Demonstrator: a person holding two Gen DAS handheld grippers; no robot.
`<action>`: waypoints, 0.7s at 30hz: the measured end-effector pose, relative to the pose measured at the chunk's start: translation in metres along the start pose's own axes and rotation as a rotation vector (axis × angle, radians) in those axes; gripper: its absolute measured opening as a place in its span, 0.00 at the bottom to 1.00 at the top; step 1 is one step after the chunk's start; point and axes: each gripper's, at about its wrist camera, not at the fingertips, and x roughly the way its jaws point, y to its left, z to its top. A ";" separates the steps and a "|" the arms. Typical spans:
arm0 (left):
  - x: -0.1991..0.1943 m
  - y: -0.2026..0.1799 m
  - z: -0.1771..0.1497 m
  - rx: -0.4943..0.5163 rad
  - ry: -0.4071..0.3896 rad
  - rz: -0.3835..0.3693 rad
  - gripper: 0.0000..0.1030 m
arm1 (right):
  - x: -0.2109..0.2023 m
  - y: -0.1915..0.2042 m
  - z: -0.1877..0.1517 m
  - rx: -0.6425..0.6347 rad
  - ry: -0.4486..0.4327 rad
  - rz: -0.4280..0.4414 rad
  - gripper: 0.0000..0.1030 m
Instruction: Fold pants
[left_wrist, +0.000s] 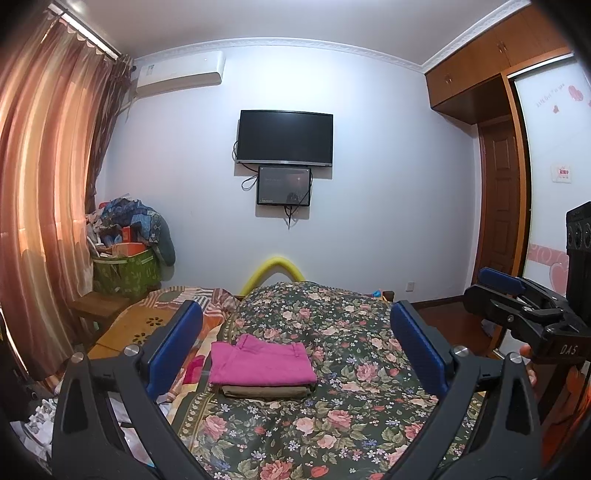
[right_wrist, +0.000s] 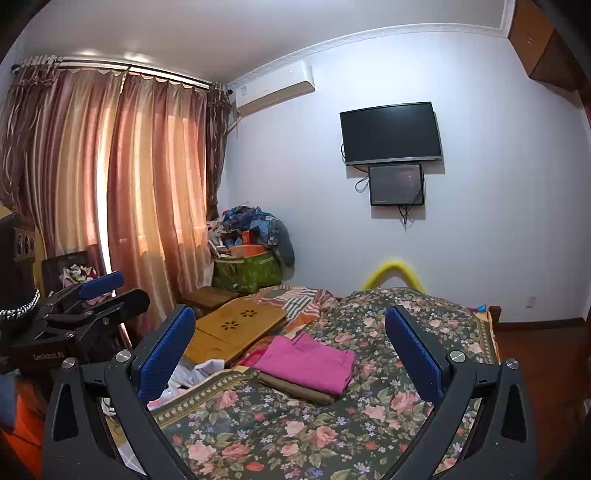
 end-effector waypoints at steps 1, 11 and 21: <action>0.000 0.000 0.000 -0.002 0.002 -0.001 1.00 | 0.000 0.000 0.000 0.000 0.000 0.000 1.00; 0.003 -0.001 -0.001 -0.001 0.007 -0.005 1.00 | 0.001 -0.001 0.000 -0.001 0.006 -0.002 1.00; 0.006 0.001 -0.003 0.000 0.012 -0.017 1.00 | 0.001 -0.002 0.000 0.004 0.002 -0.006 1.00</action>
